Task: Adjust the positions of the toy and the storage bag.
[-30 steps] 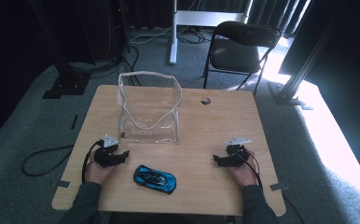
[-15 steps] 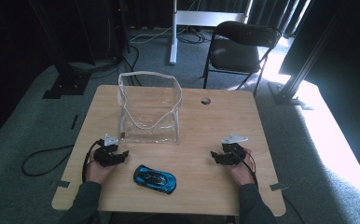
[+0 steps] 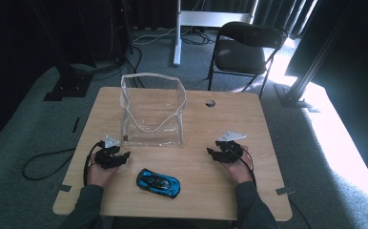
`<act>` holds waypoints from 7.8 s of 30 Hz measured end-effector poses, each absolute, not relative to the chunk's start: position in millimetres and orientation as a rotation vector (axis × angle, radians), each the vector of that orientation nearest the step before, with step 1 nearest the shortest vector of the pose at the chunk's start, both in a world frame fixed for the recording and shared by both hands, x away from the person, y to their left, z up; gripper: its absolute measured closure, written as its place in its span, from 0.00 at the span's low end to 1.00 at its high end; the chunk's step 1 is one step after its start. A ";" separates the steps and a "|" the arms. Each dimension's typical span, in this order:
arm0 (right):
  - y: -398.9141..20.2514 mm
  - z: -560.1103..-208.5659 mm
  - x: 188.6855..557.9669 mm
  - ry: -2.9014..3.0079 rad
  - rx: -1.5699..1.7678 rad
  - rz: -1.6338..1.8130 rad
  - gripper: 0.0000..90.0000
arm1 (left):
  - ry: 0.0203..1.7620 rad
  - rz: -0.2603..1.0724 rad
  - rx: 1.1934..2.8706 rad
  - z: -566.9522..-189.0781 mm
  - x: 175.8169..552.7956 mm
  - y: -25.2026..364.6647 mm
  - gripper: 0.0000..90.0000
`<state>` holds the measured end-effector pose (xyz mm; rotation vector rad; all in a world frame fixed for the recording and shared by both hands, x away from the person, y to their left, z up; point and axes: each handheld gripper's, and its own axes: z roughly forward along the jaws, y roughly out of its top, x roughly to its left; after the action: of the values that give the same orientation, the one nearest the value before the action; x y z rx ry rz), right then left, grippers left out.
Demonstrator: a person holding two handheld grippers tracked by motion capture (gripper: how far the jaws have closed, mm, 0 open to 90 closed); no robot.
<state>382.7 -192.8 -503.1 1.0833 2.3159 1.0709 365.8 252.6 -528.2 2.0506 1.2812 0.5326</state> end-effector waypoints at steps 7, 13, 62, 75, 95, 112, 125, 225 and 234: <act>-179.6 -499.1 387.5 2.334 1.038 1.092 0.56 | 1.293 0.532 1.995 -522.5 371.2 259.7 0.57; -168.0 -495.5 391.0 2.350 0.998 1.075 0.57 | 1.298 0.548 1.969 -521.0 379.3 260.6 0.52; -117.3 -452.6 420.0 2.340 0.856 1.244 0.80 | 1.143 0.695 1.908 -477.6 382.3 240.1 0.79; -112.7 -425.5 423.1 2.298 0.801 1.333 0.85 | 1.049 0.765 1.852 -443.2 386.9 228.7 0.82; -136.3 -427.0 414.4 2.208 0.852 1.323 0.96 | 1.092 0.772 1.744 -452.9 376.2 233.8 0.98; -186.1 -426.7 395.2 2.140 0.942 1.270 0.96 | 1.005 0.666 1.792 -452.1 387.9 189.5 0.98; -213.8 -427.1 371.9 2.109 0.978 1.248 0.96 | 0.932 0.618 1.853 -448.8 387.9 164.4 0.98; -114.6 -538.6 265.2 2.636 0.661 1.102 0.16 | 0.964 0.422 2.276 -532.5 289.7 162.0 0.59; -135.1 -535.1 271.1 2.619 0.655 1.070 0.14 | 0.910 0.390 2.279 -533.8 287.3 146.7 0.60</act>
<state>271.1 -135.1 -535.1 0.6546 2.6193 1.0698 287.3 146.7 -533.8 2.2794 0.9099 0.3900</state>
